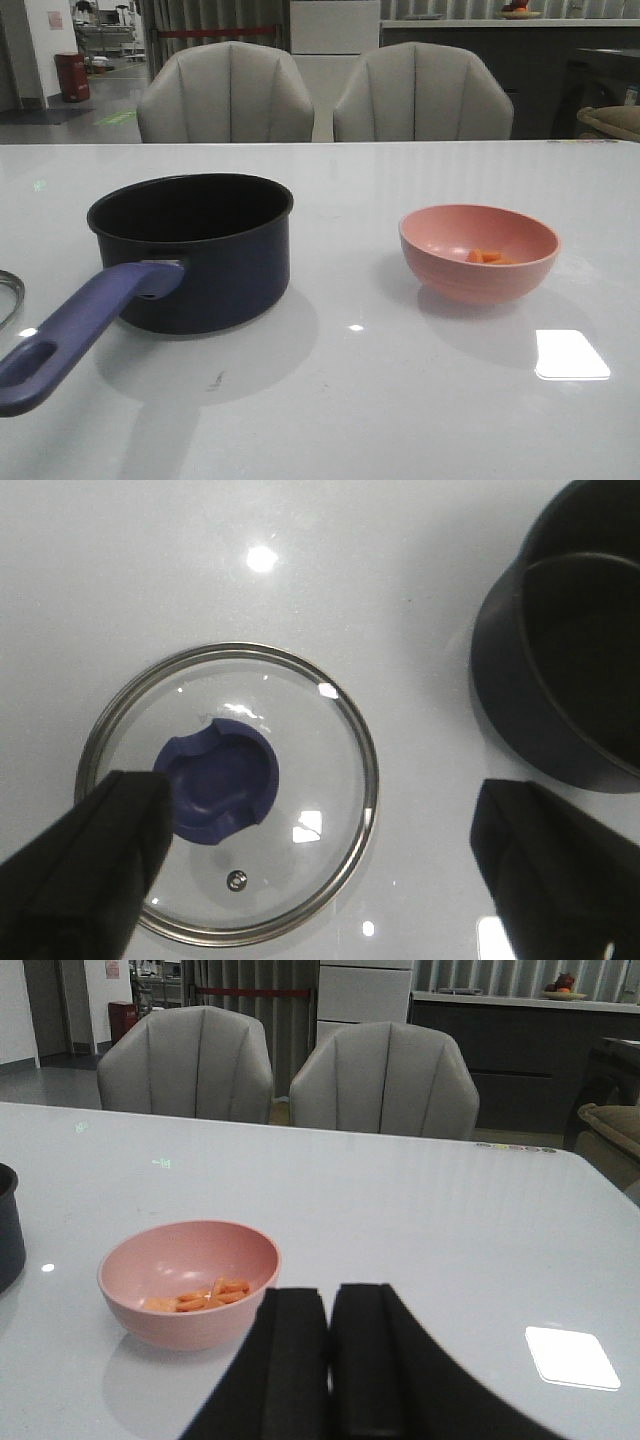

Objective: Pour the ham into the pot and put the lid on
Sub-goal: 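Set the glass lid down on the table beside the saucepan, then lower the right gripper to the pink bowl rim and grasp it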

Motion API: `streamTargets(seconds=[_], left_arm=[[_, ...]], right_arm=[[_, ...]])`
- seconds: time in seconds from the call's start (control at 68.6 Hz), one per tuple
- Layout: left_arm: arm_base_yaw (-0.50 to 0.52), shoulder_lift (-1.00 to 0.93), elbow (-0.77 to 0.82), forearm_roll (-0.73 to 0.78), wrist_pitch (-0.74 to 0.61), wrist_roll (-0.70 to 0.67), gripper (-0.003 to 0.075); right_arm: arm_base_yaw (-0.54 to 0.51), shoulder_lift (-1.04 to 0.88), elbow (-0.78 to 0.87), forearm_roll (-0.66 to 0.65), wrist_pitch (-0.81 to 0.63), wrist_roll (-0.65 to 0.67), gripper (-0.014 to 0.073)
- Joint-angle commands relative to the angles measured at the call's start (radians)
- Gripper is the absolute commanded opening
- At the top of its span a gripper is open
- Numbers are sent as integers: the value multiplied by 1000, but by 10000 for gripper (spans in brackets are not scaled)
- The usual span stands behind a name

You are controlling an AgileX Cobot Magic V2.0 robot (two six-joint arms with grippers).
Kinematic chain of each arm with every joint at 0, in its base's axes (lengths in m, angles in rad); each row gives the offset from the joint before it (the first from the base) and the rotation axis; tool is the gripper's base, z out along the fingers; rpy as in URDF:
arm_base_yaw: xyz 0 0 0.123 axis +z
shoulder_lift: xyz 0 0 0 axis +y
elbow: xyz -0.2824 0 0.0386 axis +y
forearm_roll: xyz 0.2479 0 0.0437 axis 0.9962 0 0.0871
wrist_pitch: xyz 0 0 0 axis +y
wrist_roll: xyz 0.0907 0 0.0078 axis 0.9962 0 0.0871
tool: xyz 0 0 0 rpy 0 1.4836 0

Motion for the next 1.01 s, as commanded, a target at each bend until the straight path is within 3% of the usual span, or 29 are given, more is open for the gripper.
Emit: streamTargets(seconds=[0.0,0.131,0.233,0.466,0.627,0.787,0.991], left_arm=[[-20,-140,35,-15,-70,-1,638],[-20,-315,137,-23,-92,-1,638],[-41,-458,233,-31,-191,-1,638],[-172,-793,447,-21,-368,-1,638],[-252,-1000,532,16,-389,-1,638],[-253,-1161,588,16,-334,-1,638],[-253,-1201,604,16,-345,-1,638]], right_arm=[[-8,-21,-6,-6,-86,0,162],[-8,-21,-6,-6,-86,0,162],[-8,-20,-6,-6,-86,0,162],[-8,-20,-6,-6,-86,0,162],[-8,-20,-6,-6,-86,0,162],[-8,-20,-6,-6,-86,0,162],[-7,-20,-6,4,-154,20,162]])
